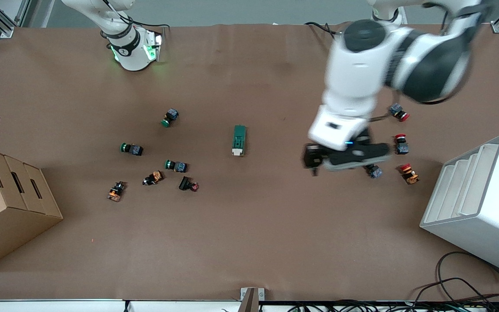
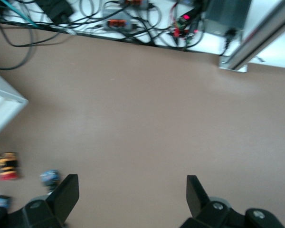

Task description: Close load switch with both arms

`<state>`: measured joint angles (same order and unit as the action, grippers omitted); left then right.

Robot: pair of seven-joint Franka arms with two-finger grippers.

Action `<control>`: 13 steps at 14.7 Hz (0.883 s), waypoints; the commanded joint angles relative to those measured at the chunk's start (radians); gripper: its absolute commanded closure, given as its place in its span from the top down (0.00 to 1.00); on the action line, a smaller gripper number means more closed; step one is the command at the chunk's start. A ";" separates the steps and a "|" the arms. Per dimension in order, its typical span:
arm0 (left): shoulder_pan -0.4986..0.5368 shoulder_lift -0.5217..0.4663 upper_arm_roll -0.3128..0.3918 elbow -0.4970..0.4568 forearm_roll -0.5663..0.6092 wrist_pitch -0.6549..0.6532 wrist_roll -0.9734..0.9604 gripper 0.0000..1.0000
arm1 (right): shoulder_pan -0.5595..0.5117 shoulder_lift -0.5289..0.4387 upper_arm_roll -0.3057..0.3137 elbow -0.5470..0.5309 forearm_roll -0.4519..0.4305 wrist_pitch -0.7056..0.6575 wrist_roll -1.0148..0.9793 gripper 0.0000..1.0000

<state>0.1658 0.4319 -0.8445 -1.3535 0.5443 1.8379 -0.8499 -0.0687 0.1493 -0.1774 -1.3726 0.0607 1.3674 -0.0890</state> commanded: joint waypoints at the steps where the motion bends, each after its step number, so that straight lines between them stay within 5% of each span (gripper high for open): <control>1: 0.127 -0.068 -0.013 -0.029 -0.131 -0.041 0.159 1.00 | 0.012 -0.005 0.010 0.017 0.016 -0.037 -0.006 1.00; 7: 0.236 -0.174 0.025 -0.039 -0.322 -0.088 0.287 1.00 | 0.092 -0.046 0.007 0.015 -0.027 -0.080 0.002 1.00; 11: 0.017 -0.292 0.333 -0.052 -0.417 -0.205 0.423 1.00 | 0.098 -0.099 0.010 -0.037 -0.047 -0.064 0.003 1.00; 13: -0.034 -0.327 0.427 -0.056 -0.472 -0.261 0.509 1.00 | 0.089 -0.128 0.033 -0.060 -0.052 -0.064 0.003 1.00</control>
<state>0.1732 0.1742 -0.5071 -1.3664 0.1246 1.6121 -0.4208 0.0254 0.0871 -0.1675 -1.3626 0.0334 1.2941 -0.0892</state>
